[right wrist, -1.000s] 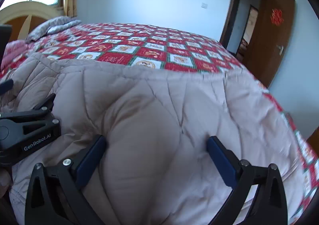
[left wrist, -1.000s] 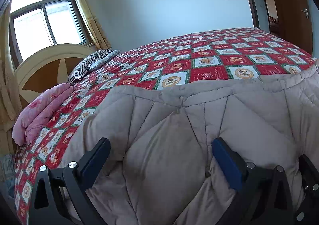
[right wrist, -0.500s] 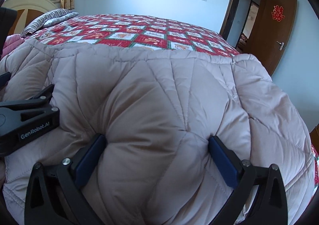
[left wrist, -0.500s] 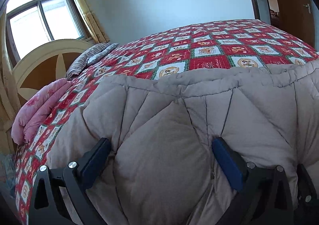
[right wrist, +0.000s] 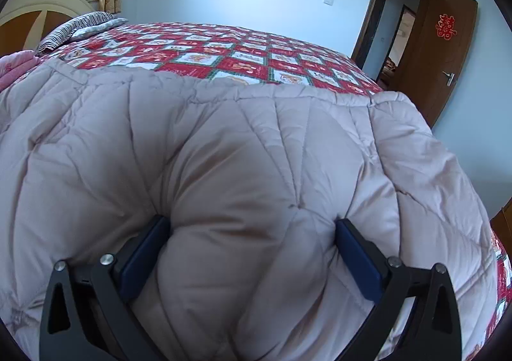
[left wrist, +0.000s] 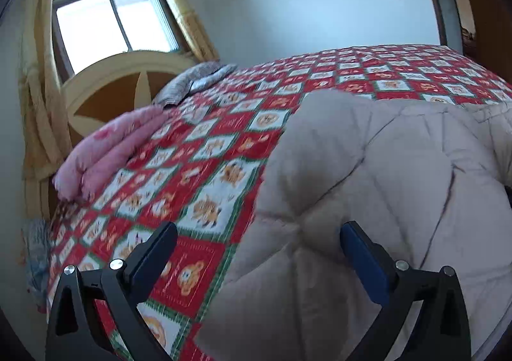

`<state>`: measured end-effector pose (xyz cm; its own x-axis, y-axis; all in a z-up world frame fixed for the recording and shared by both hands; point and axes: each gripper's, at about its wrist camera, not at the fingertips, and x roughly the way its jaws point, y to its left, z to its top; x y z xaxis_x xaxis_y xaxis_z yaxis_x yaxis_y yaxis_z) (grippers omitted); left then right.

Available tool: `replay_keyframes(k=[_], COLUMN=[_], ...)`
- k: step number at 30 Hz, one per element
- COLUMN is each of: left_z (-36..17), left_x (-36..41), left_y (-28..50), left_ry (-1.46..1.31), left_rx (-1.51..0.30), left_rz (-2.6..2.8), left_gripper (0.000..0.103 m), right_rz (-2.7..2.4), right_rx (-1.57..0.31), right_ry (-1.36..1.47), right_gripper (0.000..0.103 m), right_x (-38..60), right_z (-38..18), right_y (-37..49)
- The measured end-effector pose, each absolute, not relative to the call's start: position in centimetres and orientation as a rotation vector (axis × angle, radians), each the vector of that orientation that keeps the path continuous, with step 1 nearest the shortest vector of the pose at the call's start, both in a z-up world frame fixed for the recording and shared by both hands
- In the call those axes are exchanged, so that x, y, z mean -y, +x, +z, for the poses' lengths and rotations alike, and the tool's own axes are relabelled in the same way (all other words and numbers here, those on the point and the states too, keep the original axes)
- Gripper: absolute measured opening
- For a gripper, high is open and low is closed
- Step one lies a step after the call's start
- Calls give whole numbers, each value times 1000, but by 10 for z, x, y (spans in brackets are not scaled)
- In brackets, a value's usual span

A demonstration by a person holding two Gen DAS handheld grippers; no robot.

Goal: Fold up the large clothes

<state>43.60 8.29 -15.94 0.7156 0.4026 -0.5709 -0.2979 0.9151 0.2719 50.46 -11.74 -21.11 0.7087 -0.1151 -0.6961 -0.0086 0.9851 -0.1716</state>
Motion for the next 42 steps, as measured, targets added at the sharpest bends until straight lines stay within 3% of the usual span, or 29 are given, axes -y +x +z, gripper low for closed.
replay_keyframes(k=[7, 16, 18, 22, 24, 27, 31, 33, 35, 36, 38, 39, 42], left_z=[-185, -191, -189, -187, -187, -184, -185, -188, -187, -185, -176, -169, -149], left_x=[-121, -84, -83, -79, -78, -80, -85, -86, -84, -83, -81, -81, -83], left_y=[408, 439, 440, 438, 440, 439, 439, 440, 442, 443, 442, 438, 430], left_ry=[-247, -185, -188, -169, -164, -153, -158, -172, -185, -179, -165, -161, -157], left_rx=[-734, -751, -747, -735, -733, -728, -720, -719, -723, -721, -707, -693, -647], left_rz=[236, 163, 151, 117, 101, 86, 74, 94, 89, 80, 45, 35, 20], left_gripper=[102, 101, 88, 75, 58, 43, 42, 57, 57, 39, 19, 14, 12], right_rz=[-26, -33, -34, -37, -34, -12, -7, 0, 1, 8, 31, 47, 60], right_rx=[-725, -802, -795, -775, -804, -823, -787, -816, -827, -843, -851, -842, -794], right_ry=[-159, -192, -195, -242, -240, -204, -141, -183, -213, -206, -206, -204, -158], right_gripper=[103, 103, 103, 103, 103, 102, 99, 101, 102, 102, 98, 87, 78], right_x=[114, 108, 109, 95, 97, 104, 125, 121, 117, 119, 122, 124, 138], right_z=[-202, -218, -215, -215, -221, -217, -202, -216, -222, -220, -214, -207, -188], right_y=[439, 450, 446, 425, 431, 434, 417, 416, 420, 424, 427, 425, 416])
